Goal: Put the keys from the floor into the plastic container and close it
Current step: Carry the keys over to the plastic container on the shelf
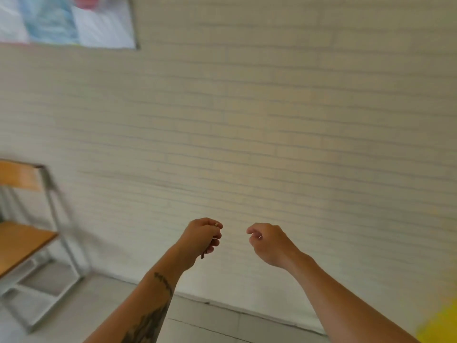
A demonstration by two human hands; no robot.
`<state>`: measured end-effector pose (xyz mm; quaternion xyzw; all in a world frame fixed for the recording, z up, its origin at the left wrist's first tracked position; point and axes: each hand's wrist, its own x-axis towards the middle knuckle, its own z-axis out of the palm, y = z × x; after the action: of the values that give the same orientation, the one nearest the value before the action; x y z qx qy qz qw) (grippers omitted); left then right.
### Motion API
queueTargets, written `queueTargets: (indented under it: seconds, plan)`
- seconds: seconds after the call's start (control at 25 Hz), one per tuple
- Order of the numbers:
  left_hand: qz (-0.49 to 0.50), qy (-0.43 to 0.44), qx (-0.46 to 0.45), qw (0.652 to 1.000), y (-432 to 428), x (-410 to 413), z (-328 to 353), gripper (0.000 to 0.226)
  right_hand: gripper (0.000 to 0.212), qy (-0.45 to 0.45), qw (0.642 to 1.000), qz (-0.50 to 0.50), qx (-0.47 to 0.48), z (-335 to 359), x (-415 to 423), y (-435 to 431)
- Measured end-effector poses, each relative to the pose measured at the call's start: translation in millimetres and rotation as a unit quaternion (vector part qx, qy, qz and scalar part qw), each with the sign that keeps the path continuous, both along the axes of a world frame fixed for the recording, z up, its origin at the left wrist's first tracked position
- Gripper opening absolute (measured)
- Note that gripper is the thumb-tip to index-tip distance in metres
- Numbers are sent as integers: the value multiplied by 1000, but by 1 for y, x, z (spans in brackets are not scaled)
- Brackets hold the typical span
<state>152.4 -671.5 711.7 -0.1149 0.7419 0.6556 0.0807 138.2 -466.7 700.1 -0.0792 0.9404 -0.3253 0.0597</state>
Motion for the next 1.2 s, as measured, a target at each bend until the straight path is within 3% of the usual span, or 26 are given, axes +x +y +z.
queueTargets:
  seconds: [0.32,0.64,1.2]
  plan:
    - [138,11,-22,990,-260,50,6,21,35,11,992,125,-23,13,-4,-263]
    - [270,-4,-30,962,-446,81,15,22,35,24,966,255,-24,19,-30,-477]
    - [419,-17,-66,905,-754,-21,34,12,36,13,917,395,-61,18,-195,-846]
